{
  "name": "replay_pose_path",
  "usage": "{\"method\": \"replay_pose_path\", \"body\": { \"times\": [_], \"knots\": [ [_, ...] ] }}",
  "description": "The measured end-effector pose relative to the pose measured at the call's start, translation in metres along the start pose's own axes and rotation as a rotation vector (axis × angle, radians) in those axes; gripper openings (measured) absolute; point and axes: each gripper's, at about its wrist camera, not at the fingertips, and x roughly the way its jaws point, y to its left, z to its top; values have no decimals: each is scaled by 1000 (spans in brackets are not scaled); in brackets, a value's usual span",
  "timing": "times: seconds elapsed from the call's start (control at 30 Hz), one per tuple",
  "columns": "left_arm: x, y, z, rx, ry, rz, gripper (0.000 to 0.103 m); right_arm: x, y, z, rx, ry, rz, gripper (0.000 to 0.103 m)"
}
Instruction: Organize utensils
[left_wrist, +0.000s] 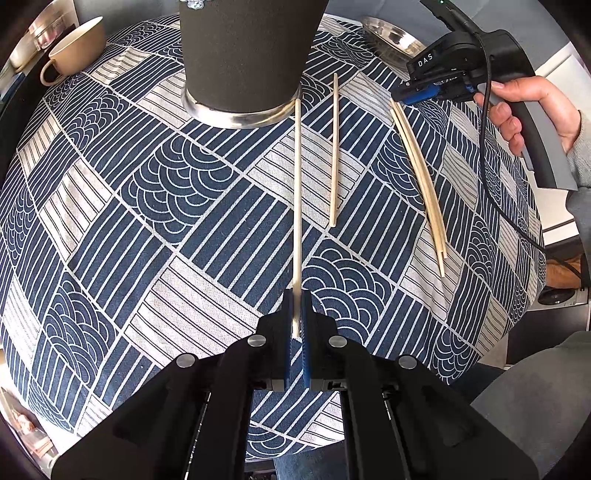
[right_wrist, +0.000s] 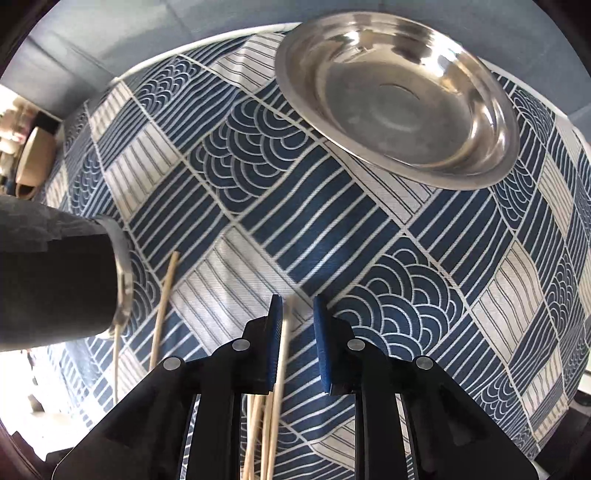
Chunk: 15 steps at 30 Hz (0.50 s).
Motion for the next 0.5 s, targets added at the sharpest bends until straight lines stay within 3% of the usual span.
{"method": "replay_pose_path", "body": {
  "times": [0.13,0.3,0.5],
  "knots": [
    [2,-2,0,5,5,0,4,2,10,1,-50,-5,-22,5],
    [2,-5,0,3,4,-13,4,2,-11,0,21,15,93,4],
    [-14,-4,5,-9,-21,-35,4,-21,-19,-14,36,-20,232,4]
  ]
}}
